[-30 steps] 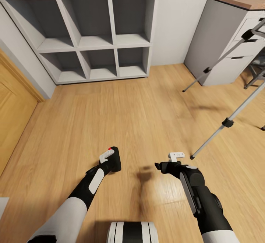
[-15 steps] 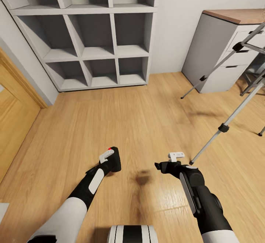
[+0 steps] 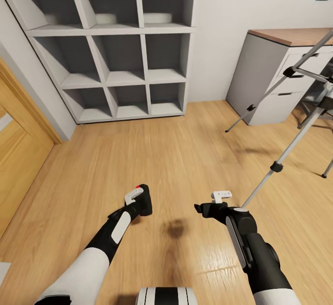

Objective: Attach the digital camera to the camera tripod in the bedroom.

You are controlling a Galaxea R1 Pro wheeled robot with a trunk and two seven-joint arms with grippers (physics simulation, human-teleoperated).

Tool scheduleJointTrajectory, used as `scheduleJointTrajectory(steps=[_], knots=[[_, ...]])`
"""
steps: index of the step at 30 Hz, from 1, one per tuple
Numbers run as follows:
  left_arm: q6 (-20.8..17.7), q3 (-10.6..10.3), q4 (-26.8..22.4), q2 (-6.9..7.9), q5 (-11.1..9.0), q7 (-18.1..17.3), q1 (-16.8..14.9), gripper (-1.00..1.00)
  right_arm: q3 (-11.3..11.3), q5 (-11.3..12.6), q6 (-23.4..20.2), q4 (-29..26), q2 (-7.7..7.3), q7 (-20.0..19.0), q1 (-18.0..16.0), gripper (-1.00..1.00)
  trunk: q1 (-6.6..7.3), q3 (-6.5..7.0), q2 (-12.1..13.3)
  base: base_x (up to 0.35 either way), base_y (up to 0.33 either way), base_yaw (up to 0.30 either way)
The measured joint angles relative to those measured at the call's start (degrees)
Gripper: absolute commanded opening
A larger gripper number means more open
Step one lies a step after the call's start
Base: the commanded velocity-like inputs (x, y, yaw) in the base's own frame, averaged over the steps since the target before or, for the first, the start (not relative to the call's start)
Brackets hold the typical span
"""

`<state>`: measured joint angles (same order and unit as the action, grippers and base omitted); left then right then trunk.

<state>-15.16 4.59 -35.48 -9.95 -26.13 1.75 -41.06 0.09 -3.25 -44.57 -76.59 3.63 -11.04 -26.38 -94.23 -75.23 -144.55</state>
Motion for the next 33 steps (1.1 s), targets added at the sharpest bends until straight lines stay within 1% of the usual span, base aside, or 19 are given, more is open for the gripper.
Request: scheduleJointTrajectory(steps=[27,31,32,33], knots=[[0.0,0.0,0.1,0.0,0.0,0.0,0.0,-1.0,-0.4,-0.2,0.1,-0.1,-0.13,0.0,0.0,1.0,0.7,5.99,0.4,0.0,0.0,0.0],[0.0,0.0,0.1,0.0,-0.7,0.0,0.0,-1.0,-0.4,-0.2,0.1,-0.1,-0.13,0.0,0.0,1.0,0.8,6.87,0.4,0.0,0.0,0.0],[0.0,-0.1,0.1,0.0,-1.5,0.0,0.0,-1.0,-0.4,-0.2,0.1,-0.1,-0.13,0.0,0.0,1.0,0.82,7.09,0.4,0.0,0.0,0.0],[-0.1,-0.1,0.1,0.0,-1.8,0.0,0.0,-1.0,-0.4,-0.2,0.1,-0.1,-0.13,0.0,0.0,1.0,0.85,7.32,0.4,0.0,0.0,0.0]])
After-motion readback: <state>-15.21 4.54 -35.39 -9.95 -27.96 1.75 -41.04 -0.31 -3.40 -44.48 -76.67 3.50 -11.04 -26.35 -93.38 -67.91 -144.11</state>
